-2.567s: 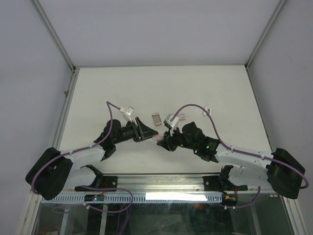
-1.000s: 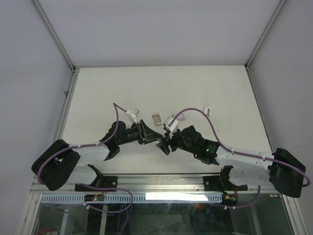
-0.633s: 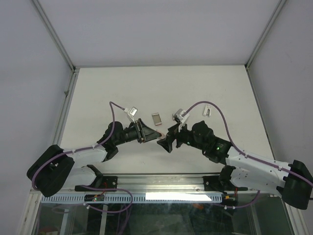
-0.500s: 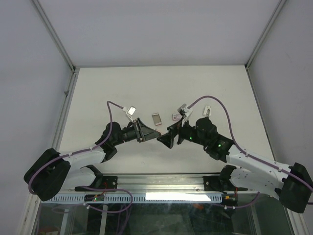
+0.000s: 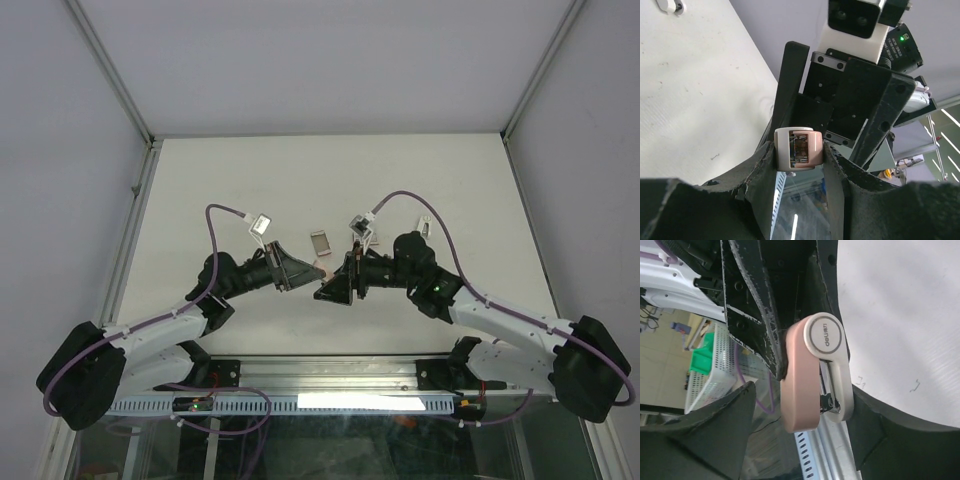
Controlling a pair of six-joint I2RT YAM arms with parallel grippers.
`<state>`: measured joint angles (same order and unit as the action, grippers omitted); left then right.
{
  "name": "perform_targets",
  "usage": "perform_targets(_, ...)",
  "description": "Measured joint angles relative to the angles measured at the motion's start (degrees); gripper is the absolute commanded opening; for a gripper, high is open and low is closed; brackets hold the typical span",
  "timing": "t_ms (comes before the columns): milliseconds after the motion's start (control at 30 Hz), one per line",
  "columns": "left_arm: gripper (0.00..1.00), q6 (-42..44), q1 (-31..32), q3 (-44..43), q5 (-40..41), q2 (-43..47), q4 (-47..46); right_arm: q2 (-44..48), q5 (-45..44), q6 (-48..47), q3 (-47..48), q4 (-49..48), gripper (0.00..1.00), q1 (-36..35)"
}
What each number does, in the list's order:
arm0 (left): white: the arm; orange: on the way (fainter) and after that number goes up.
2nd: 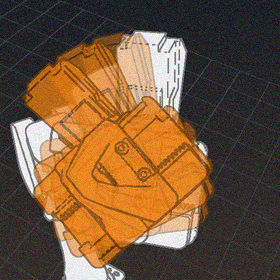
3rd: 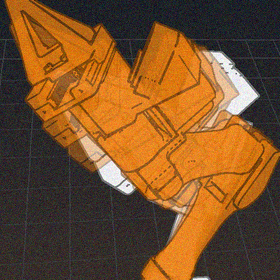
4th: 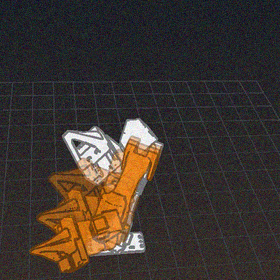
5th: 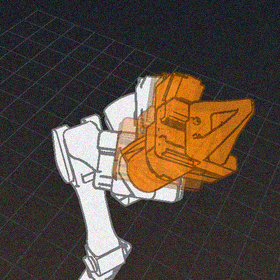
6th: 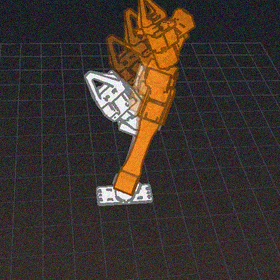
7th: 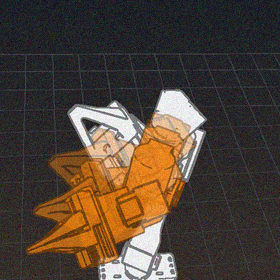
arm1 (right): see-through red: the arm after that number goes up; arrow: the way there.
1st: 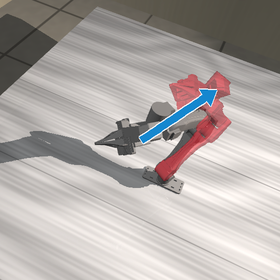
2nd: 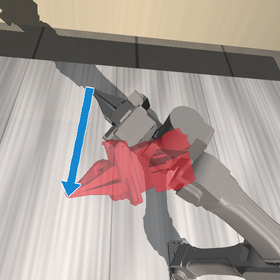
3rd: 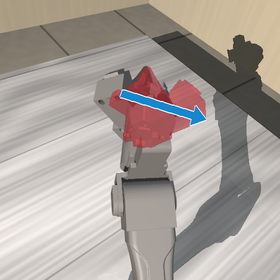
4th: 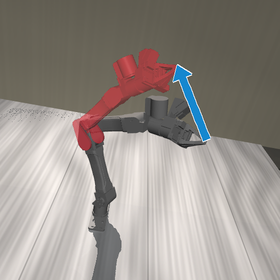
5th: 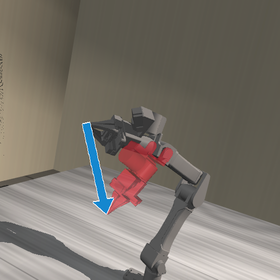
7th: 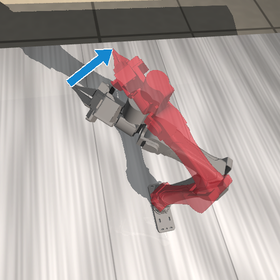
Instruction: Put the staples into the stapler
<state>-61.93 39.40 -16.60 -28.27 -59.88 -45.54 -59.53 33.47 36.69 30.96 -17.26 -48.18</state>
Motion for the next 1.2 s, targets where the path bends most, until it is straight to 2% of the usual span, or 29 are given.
perform_targets(33, 0.16, 0.04, 0.0, 0.0, -0.37, 0.15, -0.02, -0.42, 0.55, 0.55, 0.0, -0.04, 0.5, 0.0)
perform_targets(133, 0.16, 0.09, 0.0, 0.0, -1.4, 0.66, -0.9, -0.61, 1.09, 1.27, 0.0, 0.35, 0.02, 0.39)
perform_targets(167, 0.16, 0.07, 0.0, 0.0, -1.75, 0.92, -1.18, -0.61, 1.31, 2.19, 0.0, 0.17, 0.0, 0.55)
perform_targets(367, 0.12, 0.26, 0.0, 0.04, -1.84, 1.16, -1.25, -0.31, 1.01, 2.12, 0.0, 0.02, 0.0, 0.46)
perform_targets(433, 0.14, 0.26, 0.0, 0.04, -1.81, 1.38, -1.27, 0.17, 0.55, 2.1, 0.0, 0.26, 0.0, 0.39)
perform_targets(567, 0.45, 0.24, 0.07, 0.02, -1.73, 1.84, -1.36, 1.33, -0.07, 1.99, -0.07, 0.85, 0.0, 0.17)
perform_targets(633, 0.54, 0.44, 0.26, 0.02, -1.6, 1.84, -1.29, 1.36, -0.04, 1.97, -0.07, 0.92, 0.0, 0.15)
perform_targets(667, 0.55, 0.72, 0.31, 0.04, -1.73, 1.84, -0.98, 1.36, 0.02, 1.92, -0.07, 0.98, 0.0, 0.22)
perform_targets(733, 0.53, 1.11, 0.31, 0.02, -1.75, 1.79, -0.35, 1.33, 0.44, 1.46, -0.02, 1.11, 0.0, 0.48)
perform_targets(833, 0.44, 1.14, 0.31, 0.04, -1.75, 1.79, 0.2, 0.96, 1.44, -0.39, 0.68, 3.21, 0.0, 0.68)
perform_targets(1067, 0.46, 1.25, 0.31, 0.04, -1.84, 1.77, 0.66, -1.7, 4.17, -7.45, 6.71, 13.29, 0.0, 0.7)
perform_targets(1133, 0.41, 1.25, 0.31, 0.02, -1.97, 1.68, 0.61, -2.43, 4.94, -9.18, 8.11, 15.56, 0.0, 0.74)
perform_targets(1200, 0.29, 1.18, 0.31, 0.02, -2.32, 1.49, 0.42, -2.99, 5.44, -10.49, 8.9, 17.27, 0.0, 0.81)
